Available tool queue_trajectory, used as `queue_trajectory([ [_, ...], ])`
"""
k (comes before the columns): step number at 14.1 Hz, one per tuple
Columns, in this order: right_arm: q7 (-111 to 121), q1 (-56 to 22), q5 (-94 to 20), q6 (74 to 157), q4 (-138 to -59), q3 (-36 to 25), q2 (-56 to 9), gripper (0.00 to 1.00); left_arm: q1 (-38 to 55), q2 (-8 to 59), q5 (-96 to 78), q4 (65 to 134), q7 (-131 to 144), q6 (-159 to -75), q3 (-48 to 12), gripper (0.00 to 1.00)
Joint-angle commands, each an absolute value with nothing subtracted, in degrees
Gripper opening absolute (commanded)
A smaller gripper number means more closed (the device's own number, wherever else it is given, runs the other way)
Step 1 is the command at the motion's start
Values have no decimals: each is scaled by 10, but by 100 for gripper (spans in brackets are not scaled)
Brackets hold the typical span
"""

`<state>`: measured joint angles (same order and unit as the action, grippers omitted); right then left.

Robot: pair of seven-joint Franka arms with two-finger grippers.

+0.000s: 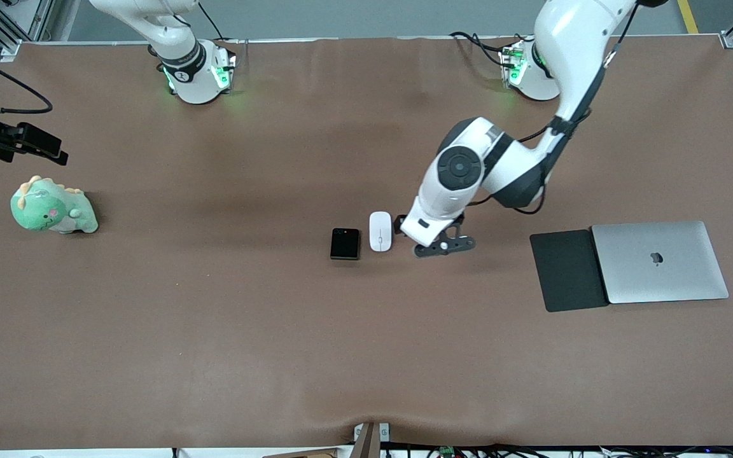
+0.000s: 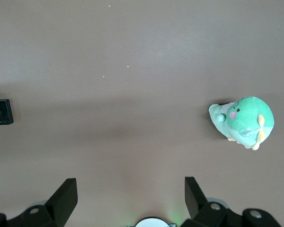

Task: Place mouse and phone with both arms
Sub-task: 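Move the left gripper over the white mouse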

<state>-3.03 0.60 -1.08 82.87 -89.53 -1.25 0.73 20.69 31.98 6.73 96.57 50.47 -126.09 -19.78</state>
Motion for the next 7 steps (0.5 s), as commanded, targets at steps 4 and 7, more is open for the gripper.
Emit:
queue_trajectory([
  [4,-38,2,-9,828,-892,-12,-4,100,270,423,115,860,575,-1266,-190,97],
  [7,-38,-6,-13,830,-891,-11,-18,100,305,441,114,853,577,-1273,-165,90],
])
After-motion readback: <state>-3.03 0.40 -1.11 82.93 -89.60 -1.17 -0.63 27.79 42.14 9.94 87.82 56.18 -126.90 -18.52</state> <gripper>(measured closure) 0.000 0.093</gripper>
